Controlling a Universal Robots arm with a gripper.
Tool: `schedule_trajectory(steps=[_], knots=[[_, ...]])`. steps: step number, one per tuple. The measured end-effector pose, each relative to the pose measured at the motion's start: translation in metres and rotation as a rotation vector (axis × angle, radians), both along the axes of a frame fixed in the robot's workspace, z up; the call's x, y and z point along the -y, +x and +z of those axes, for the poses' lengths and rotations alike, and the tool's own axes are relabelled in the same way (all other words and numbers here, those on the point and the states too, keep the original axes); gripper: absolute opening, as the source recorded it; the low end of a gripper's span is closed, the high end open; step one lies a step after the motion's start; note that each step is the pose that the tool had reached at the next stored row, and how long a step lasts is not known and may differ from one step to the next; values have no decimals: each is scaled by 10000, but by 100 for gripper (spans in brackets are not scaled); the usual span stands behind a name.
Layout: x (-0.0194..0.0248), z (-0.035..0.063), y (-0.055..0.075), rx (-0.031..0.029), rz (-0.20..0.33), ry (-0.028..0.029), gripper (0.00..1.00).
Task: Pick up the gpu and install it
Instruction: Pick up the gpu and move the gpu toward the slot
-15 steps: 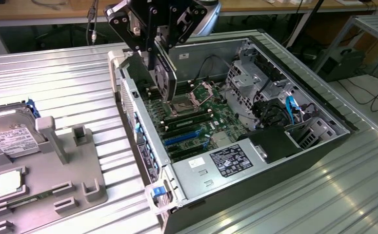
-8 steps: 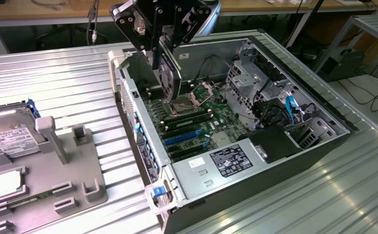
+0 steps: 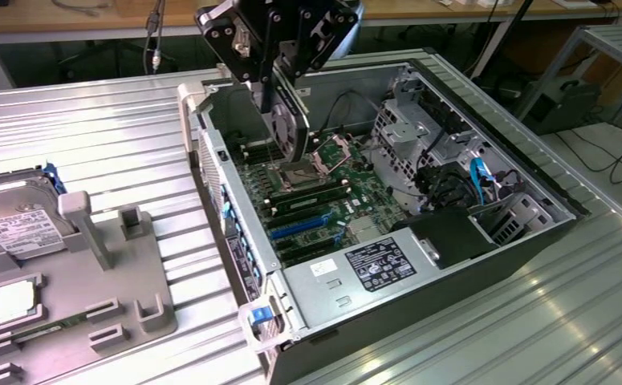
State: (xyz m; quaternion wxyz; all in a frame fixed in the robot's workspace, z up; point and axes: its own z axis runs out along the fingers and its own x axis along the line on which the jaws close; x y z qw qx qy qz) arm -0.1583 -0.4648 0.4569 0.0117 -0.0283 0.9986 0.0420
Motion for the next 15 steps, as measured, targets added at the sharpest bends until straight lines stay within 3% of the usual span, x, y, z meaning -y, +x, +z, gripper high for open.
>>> schedule_trajectory(steps=[15], knots=[[0, -1, 138, 0, 0, 0, 28]])
